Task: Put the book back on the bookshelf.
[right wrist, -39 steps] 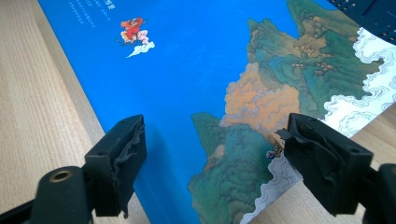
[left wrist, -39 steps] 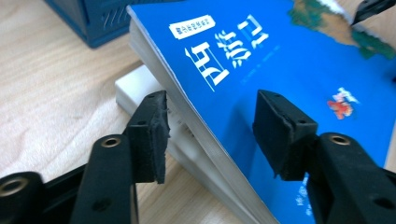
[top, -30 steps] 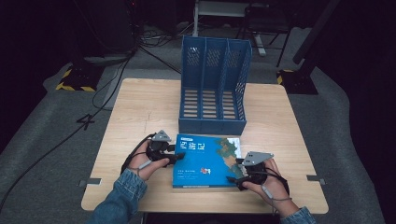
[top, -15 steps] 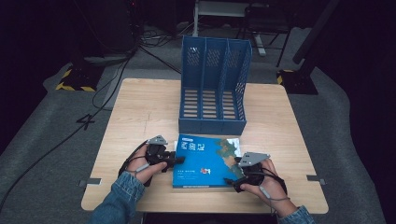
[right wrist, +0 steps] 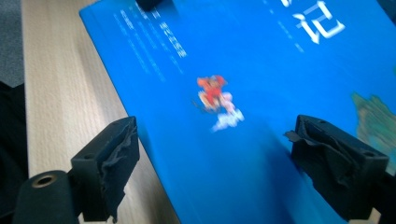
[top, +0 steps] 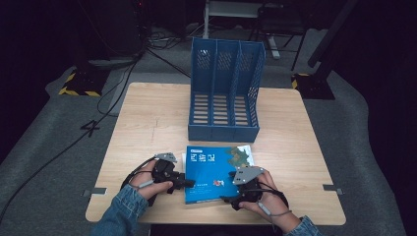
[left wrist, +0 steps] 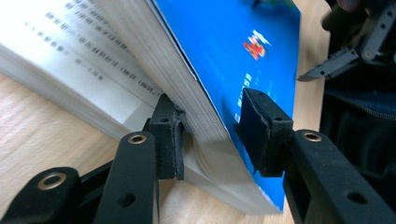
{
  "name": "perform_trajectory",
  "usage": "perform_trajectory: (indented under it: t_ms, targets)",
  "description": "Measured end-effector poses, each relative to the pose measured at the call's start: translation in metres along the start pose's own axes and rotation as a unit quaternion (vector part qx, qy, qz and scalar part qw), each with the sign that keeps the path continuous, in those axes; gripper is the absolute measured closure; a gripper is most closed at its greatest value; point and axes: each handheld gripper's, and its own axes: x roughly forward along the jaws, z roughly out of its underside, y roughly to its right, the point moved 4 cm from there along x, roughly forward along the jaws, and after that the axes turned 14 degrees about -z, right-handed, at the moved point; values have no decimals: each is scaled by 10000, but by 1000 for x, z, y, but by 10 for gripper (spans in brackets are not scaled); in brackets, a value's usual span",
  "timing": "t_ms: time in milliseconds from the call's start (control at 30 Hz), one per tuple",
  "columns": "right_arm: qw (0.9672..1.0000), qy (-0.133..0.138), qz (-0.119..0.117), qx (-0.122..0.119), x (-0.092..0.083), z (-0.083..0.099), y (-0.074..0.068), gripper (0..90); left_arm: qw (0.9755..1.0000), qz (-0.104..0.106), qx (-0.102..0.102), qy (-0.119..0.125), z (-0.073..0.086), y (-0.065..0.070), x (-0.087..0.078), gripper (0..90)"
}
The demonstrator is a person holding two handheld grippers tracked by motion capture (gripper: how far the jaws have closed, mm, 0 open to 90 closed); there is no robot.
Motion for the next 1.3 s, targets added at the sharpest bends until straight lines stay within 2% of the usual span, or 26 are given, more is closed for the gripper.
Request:
perform_trajectory:
  t_ms: [167,267,400,433,533,667,767,1000,1033,1100,1300]
  targets:
    - [9999,39,-127,-78,5,-6,-7,164,9999,69,-110,-19,-3,-1,-3,666]
    - [9997,88,-56,-241,8,-11,-12,166,9993,193,-305,-71,-8,2,-7,718]
    - [9991,166,-22,-385,9,-17,-17,167,9991,233,-334,-156,-12,4,-11,753]
    - [9989,199,-13,-433,9,-19,-19,167,9987,257,-397,-186,-14,5,-12,759]
    - [9979,261,46,-587,11,-27,-24,171,9960,349,-786,-236,-20,6,-14,775]
    - [9969,277,97,-726,13,-33,-28,173,9956,404,-819,-205,-29,10,-17,779]
    - [9965,276,161,-778,14,-36,-30,174,9962,388,-754,-177,-36,15,-17,779]
    - [9949,252,321,-920,17,-38,-31,158,9940,449,-973,-212,-46,24,-15,779]
    - [9931,262,470,-1044,17,-40,-33,154,9937,454,-1006,-202,-47,24,-15,779]
    - [9924,267,514,-1082,18,-41,-34,143,9931,460,-1055,-206,-50,24,-16,779]
    - [9891,226,810,-1205,24,-40,-35,32,9910,506,-1217,-220,-57,25,-13,779]
